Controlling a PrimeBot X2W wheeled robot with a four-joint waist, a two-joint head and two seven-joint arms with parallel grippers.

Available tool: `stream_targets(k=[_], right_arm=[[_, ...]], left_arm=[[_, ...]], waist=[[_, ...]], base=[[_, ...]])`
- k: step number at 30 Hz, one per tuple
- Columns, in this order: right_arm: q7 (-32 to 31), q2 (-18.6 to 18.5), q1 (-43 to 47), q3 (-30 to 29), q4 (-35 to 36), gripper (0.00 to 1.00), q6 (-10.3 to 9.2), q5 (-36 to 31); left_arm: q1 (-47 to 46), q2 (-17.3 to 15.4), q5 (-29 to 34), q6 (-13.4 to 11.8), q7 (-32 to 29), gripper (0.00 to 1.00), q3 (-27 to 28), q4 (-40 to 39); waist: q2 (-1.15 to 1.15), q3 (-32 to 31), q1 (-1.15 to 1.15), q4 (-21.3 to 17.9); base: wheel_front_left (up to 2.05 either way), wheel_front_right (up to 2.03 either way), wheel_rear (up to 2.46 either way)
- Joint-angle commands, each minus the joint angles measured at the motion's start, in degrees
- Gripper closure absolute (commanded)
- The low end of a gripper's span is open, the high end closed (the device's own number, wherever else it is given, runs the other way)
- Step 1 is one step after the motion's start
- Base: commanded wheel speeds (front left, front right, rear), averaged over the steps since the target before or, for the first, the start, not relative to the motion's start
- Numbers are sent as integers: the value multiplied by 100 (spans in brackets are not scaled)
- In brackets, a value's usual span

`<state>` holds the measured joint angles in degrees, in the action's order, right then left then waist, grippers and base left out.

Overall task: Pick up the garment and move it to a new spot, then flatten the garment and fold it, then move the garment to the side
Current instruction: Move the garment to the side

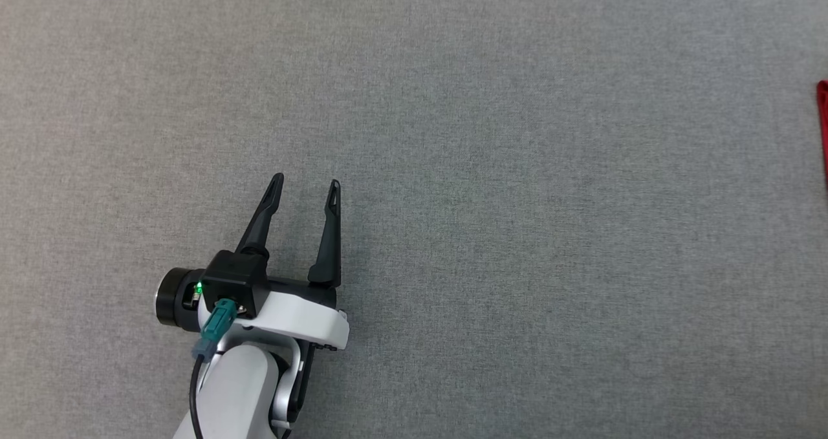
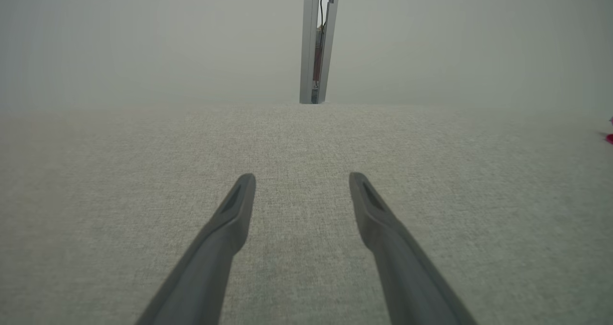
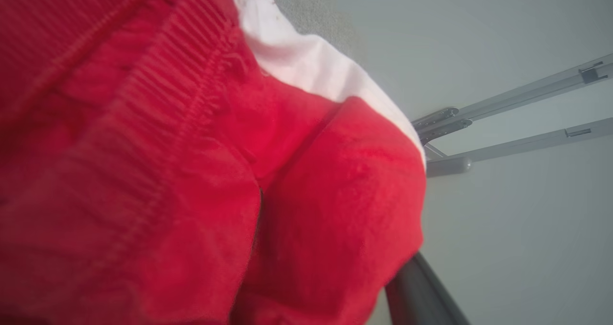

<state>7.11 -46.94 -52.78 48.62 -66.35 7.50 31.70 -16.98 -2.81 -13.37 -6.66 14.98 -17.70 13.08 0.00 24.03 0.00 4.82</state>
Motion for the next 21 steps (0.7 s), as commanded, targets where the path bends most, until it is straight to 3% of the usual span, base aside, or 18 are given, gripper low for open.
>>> stream_targets(k=[1, 13, 21], right_arm=[[17, -33, -157, 24, -150, 0, -1, -152], [-68, 192, -796, 85, -527, 0, -1, -795], [534, 736, -927, -129, -389, 0, -1, -883]], left_arm=[[-9, -21, 20, -14, 14, 0, 32, 15], [282, -21, 4, 3, 14, 0, 142, 84], [536, -22, 72, 33, 14, 0, 298, 86]], waist=[[0, -100, 0, -36], [0, -632, 0, -174], [0, -1125, 0, -252]], base=[[0, 0, 0], [0, 0, 0], [0, 0, 0]])
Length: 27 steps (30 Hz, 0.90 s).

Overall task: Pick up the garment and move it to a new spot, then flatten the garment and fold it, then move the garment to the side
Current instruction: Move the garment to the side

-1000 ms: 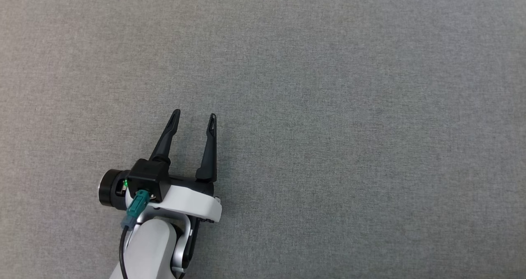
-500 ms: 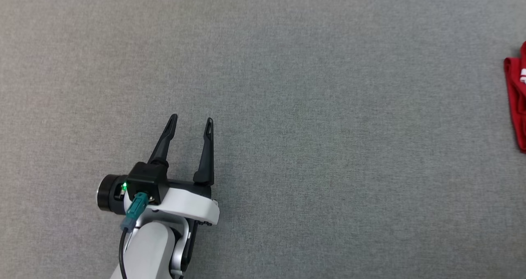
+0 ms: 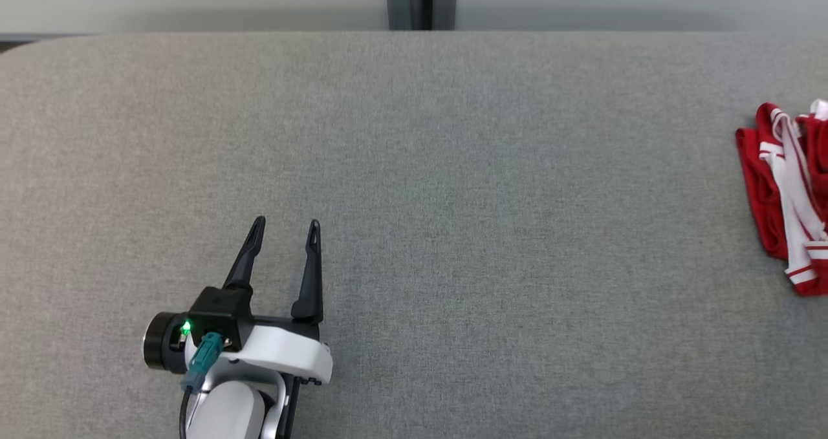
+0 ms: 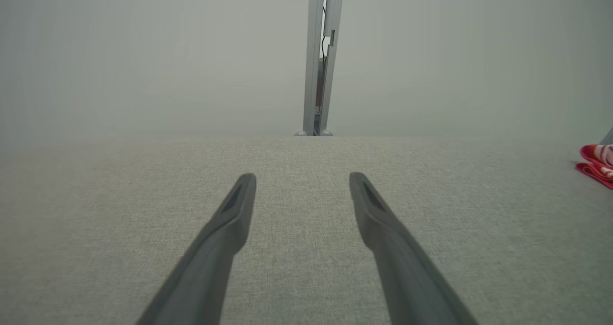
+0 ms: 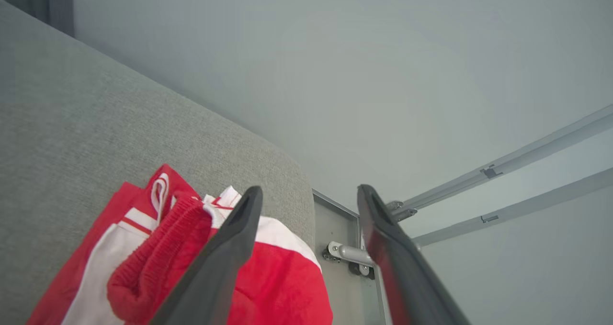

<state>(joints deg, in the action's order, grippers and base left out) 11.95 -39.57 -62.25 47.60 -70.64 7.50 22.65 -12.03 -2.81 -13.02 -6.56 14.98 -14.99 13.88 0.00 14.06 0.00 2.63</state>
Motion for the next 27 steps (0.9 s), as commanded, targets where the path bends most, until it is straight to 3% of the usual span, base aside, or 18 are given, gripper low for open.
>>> stream_targets(k=[1, 7, 13, 21, 25, 27], right_arm=[[123, 83, 34, -54, 89, 0, -1, 29], [336, 578, 274, -527, 839, 0, -1, 209], [323, 895, 1289, -1928, 2526, 0, 0, -10], [323, 1980, 3169, -3777, 4734, 0, 0, -882], [326, 2583, 3984, -4260, 5510, 0, 0, -1206], [324, 2669, 4144, -4306, 5631, 0, 0, -1296]], left_arm=[[79, -23, 48, 25, 14, 0, 56, -3], [333, -24, 120, 29, 14, 0, 242, -106], [589, -21, 161, 24, 14, 0, 413, -262], [832, -22, 249, 72, 14, 0, 504, -467], [900, -20, 197, 102, 14, 0, 543, -528], [936, -21, 195, 84, 14, 0, 544, -540]], waist=[[0, -205, 0, -44], [0, -672, 0, -102], [0, -1122, 0, -123], [0, -1414, 0, -117], [0, -1498, 0, -74], [0, -1516, 0, -61]], base=[[0, 0, 0], [0, 0, 0], [0, 0, 0], [0, 0, 0], [0, 0, 0], [0, 0, 0]])
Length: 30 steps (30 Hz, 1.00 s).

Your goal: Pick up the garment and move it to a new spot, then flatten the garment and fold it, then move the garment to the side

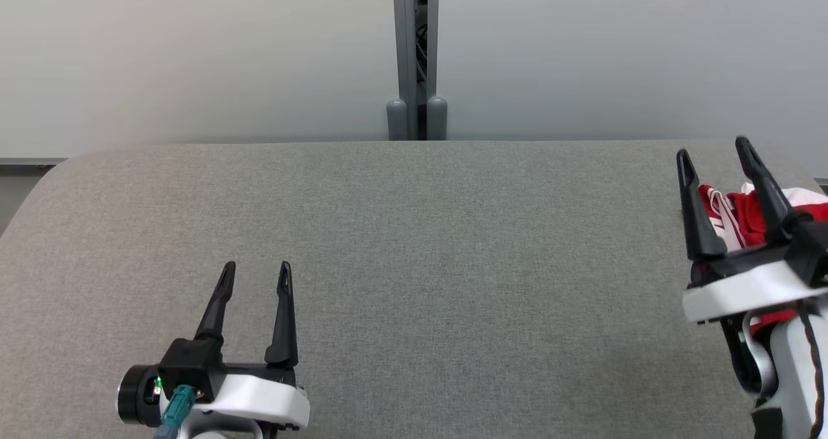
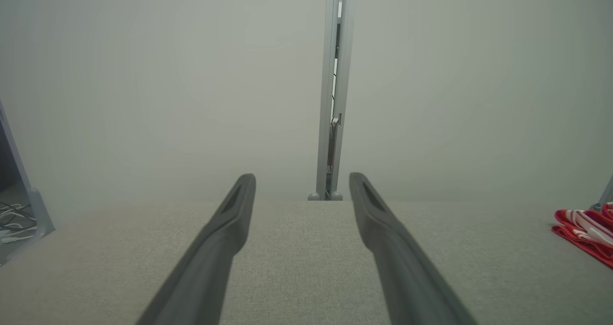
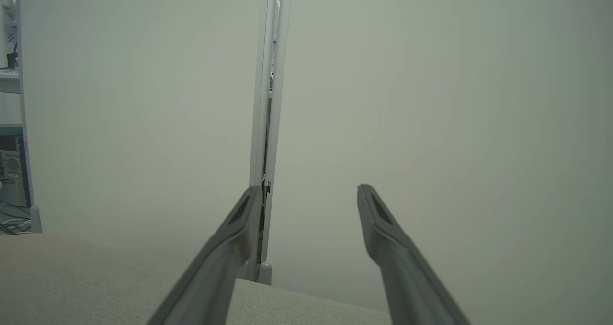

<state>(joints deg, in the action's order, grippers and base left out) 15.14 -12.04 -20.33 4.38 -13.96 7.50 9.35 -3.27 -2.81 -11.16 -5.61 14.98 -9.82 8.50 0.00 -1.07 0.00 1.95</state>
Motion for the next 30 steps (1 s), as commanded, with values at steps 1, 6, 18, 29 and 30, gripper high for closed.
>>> stream_targets(k=[1, 6, 18, 29, 30], right_arm=[[5, 19, 111, -69, 40, 0, -1, -55], [5, 499, 878, -182, 201, 0, 1, -311], [6, 883, 1489, -203, -3, 0, 0, -622], [6, 898, 1462, -129, -87, 0, -1, -630], [6, 899, 1456, -125, -90, 0, -1, -634]], left_arm=[[90, -21, -5, -20, 14, 0, 23, -3], [216, -24, -169, 30, 14, 0, -55, 80], [410, -21, -313, -38, 14, 0, -29, 256], [358, -21, -361, -46, 14, 0, -68, 361], [355, -21, -363, -49, 14, 0, -67, 365]], waist=[[0, -31, 0, 26], [0, -165, 0, 163], [0, -189, 0, 179], [0, -169, 0, 216], [0, -169, 0, 220]], base=[[0, 0, 0], [0, 0, 0], [0, 0, 0], [0, 0, 0], [0, 0, 0]])
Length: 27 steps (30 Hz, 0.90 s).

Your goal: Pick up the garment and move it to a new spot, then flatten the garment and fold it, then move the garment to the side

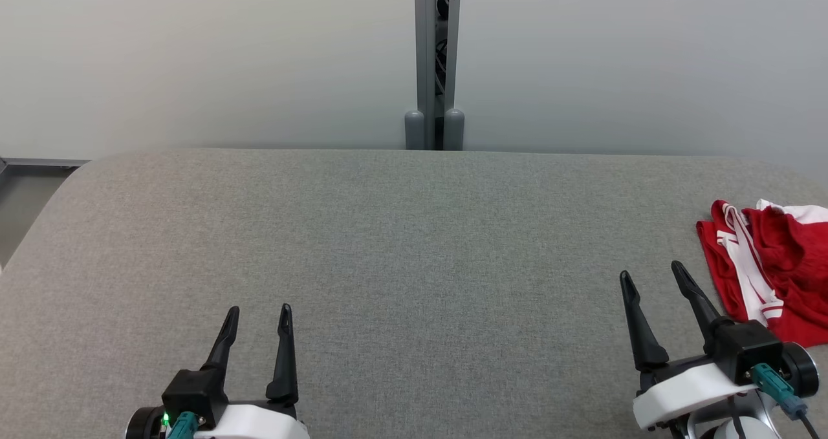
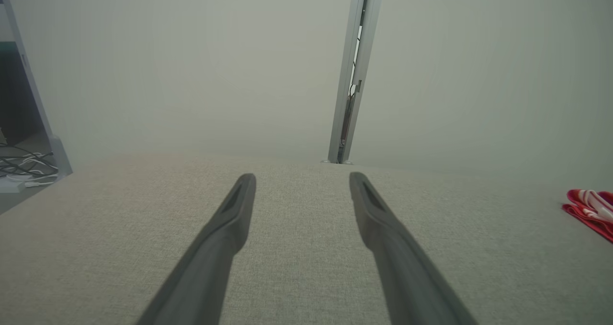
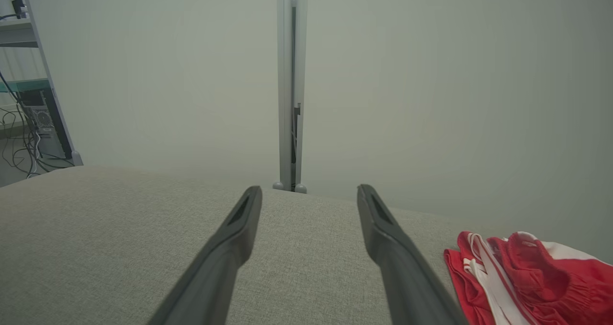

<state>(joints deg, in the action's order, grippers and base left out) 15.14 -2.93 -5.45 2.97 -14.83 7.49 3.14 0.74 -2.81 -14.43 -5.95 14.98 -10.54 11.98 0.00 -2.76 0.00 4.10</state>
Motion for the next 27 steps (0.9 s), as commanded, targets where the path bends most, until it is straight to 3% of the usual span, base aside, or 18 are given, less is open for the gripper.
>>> stream_targets(k=[1, 17, 27], right_arm=[[6, -11, -36, 21, -5, 0, 0, -12], [6, -13, -47, 105, -78, 0, 0, -87], [6, -12, -82, 193, -74, 0, 0, -50]], left_arm=[[-50, -21, -35, -21, 14, 0, 6, 20], [-31, -20, -533, 351, 14, 0, 248, 389], [16, -21, -447, 337, 14, 0, 325, 311]], waist=[[0, -2, 0, 10], [0, -18, 0, 46], [0, -13, 0, 56]], base=[[0, 0, 0], [0, 0, 0], [0, 0, 0]])
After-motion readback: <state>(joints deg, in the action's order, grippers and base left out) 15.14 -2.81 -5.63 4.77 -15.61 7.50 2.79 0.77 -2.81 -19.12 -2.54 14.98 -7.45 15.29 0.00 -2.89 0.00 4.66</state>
